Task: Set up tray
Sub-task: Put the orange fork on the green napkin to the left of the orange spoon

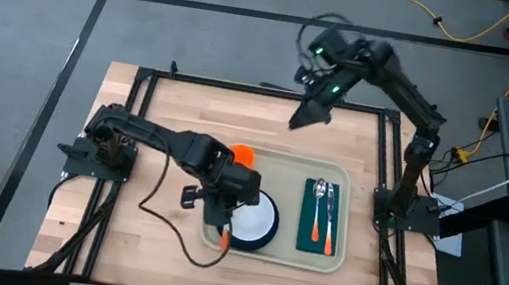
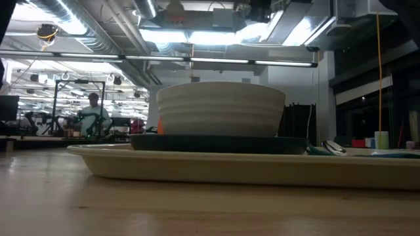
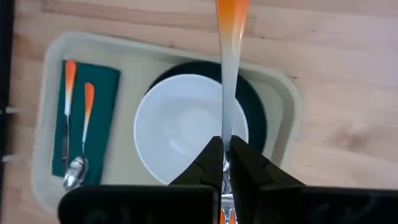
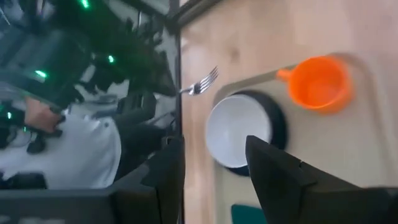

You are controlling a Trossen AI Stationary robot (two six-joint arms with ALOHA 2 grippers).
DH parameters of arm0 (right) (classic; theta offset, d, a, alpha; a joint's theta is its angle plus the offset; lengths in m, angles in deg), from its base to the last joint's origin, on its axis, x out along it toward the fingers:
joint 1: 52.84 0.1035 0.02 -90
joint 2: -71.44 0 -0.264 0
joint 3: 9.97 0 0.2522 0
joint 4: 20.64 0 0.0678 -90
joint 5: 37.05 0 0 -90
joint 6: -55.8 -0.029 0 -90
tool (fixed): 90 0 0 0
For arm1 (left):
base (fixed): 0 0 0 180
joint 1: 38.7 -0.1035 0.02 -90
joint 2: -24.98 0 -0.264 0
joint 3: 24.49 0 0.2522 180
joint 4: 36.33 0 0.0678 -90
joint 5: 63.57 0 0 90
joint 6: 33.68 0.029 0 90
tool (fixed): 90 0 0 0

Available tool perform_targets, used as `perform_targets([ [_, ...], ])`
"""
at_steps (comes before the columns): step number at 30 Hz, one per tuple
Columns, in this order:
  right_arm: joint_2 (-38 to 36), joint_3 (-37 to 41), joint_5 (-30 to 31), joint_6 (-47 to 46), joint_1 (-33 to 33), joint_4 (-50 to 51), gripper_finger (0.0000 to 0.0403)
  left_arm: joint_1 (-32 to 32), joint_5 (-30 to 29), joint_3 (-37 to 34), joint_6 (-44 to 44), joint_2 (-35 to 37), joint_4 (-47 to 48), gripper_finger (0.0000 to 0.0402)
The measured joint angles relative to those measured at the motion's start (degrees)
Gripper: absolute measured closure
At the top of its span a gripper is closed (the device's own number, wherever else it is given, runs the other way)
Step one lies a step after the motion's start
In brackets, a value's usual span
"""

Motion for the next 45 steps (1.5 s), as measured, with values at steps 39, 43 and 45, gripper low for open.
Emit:
perform_targets([
  [39,24.2,0.0,-18.0,-11.8,19.7,-21.9,0.023,10.1,-7.8,0.0,5.7,2.9,-1.1,0.0399],
  [43,24.3,0.0,-18.0,-12.6,19.7,-24.3,0.023,10.1,-7.1,0.0,5.2,2.9,-1.1,0.0399],
  [45,24.3,0.0,-17.9,-14.6,19.7,-25.8,0.023,10.1,-6.4,0.0,5.2,2.9,-1.7,0.0399],
])
